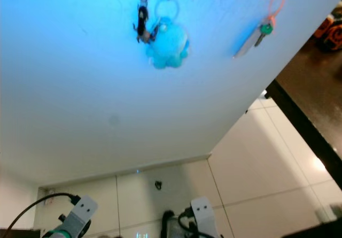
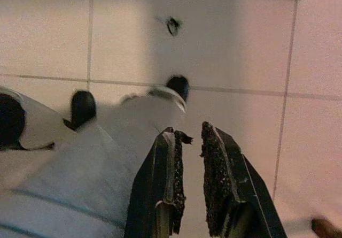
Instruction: Hang keys on a hook
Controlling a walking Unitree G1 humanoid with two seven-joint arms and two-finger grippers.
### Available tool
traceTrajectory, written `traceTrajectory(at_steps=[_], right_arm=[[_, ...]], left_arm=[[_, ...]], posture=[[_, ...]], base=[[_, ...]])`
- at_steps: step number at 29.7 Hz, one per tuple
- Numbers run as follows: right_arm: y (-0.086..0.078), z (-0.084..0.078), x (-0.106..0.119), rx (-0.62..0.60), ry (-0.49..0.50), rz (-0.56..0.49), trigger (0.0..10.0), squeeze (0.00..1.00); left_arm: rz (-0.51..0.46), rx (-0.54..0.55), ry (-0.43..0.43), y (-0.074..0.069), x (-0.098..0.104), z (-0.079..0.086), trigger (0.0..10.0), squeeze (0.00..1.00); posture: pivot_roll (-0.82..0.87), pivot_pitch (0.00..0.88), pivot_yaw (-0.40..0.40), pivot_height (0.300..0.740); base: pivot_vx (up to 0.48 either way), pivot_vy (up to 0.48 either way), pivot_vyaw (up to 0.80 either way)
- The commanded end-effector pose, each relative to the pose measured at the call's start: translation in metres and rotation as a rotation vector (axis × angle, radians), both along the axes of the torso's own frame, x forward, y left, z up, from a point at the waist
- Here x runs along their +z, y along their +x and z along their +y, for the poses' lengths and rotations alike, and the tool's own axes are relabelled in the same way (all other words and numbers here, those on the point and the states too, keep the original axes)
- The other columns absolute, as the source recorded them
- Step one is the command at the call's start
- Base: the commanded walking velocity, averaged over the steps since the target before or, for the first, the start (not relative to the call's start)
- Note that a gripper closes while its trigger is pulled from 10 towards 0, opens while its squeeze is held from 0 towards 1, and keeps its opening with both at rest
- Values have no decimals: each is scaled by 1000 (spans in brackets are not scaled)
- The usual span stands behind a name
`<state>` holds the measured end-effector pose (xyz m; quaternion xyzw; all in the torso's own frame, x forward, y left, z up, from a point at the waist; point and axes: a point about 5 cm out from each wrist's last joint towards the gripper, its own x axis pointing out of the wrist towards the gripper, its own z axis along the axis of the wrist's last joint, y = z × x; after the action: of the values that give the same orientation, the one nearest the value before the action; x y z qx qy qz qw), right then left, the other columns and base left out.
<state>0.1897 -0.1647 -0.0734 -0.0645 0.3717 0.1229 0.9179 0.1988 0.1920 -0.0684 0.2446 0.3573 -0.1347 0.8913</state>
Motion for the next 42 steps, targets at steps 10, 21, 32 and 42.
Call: traceTrajectory(at_steps=[10,21,32,42], right_arm=[[2,12,-1,20,15,0,10000,0],[8,17,1,41,6,-12,10000,0],[6,7,-1,28,-14,16,10000,0],[-15,-9,-11,-19,-44,106,10000,0]], left_arm=[[11,-37,24,-11,-5,1,10000,0],[-14,-57,31,-10,-3,0,10000,0],[2,-114,84,-6,-3,-1,10000,0],[73,-182,142,-7,-7,-4,10000,0]], posture=[[-133,4,65,740],[-152,0,69,740],[-143,0,57,740],[-141,0,49,740]], base=[[0,0,0],[0,0,0],[0,0,0],[0,0,0]])
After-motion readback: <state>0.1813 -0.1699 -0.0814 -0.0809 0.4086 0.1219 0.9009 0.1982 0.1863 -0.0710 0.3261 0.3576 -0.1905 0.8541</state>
